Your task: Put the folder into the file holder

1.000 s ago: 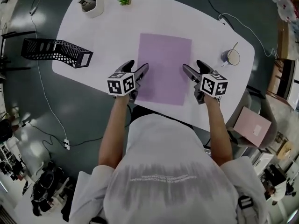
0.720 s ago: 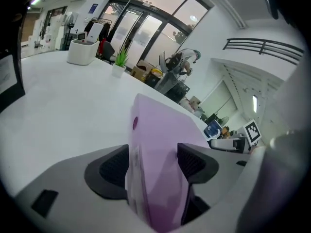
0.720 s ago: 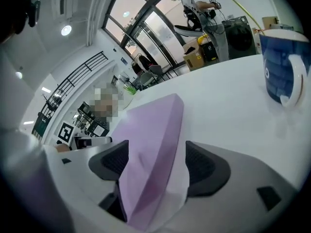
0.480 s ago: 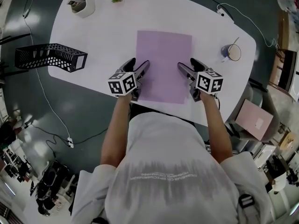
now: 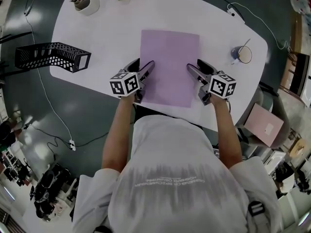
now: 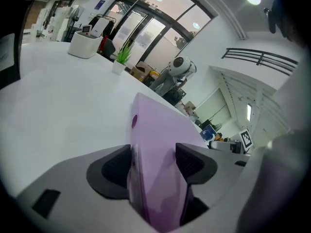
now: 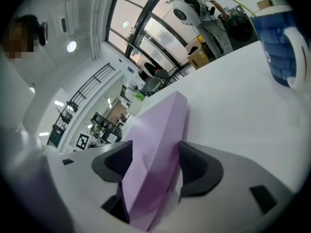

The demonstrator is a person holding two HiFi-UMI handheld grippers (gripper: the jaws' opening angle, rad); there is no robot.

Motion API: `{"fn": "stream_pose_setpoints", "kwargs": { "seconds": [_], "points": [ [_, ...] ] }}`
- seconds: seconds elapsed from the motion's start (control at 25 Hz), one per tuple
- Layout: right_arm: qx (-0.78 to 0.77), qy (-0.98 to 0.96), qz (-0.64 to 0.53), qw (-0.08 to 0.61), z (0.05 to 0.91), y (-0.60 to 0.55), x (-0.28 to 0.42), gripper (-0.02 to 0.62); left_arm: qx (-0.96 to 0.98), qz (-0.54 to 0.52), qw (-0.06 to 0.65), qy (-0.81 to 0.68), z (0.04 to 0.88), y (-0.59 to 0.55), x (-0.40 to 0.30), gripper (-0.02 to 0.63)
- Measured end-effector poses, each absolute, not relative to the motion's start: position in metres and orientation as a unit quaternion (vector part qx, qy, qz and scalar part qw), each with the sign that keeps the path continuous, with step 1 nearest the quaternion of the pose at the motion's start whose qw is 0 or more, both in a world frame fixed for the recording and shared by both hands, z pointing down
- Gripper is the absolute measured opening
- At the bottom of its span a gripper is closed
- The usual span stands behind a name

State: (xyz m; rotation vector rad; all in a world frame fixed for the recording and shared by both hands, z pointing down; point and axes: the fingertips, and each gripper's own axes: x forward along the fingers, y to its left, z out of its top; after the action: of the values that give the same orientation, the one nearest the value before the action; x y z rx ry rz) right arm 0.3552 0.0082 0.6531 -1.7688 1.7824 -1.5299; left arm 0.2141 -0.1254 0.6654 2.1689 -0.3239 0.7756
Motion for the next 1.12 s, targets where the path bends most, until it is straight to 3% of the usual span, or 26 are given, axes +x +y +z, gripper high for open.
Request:
{"fn": "stream_pose_setpoints", "kwargs": {
  "seconds": [0.16,0.64,1.04,1.12],
  "points": [
    [-0.584,0.597,-0.515,0.192,0.636,0.005,0.359,0.322,0.852,0.303,0.408,-0.124,0.665,-0.128,0.212,0.304],
    [-0.602,0.489,-0.538,0.331,0.641,0.004,0.375,0.332,0.855,0.304,0.398,-0.133,0.665,-0.127,0.214,0.304],
    [-0.597,0.428,-0.583,0.348,0.656,0.011,0.371,0.345,0.861,0.300,0.390,-0.133,0.664,-0.126,0.213,0.304],
    [-0.584,0.421,-0.598,0.352,0.659,0.014,0.370,0.319,0.861,0.301,0.391,-0.127,0.664,-0.126,0.213,0.304]
  ]
}}
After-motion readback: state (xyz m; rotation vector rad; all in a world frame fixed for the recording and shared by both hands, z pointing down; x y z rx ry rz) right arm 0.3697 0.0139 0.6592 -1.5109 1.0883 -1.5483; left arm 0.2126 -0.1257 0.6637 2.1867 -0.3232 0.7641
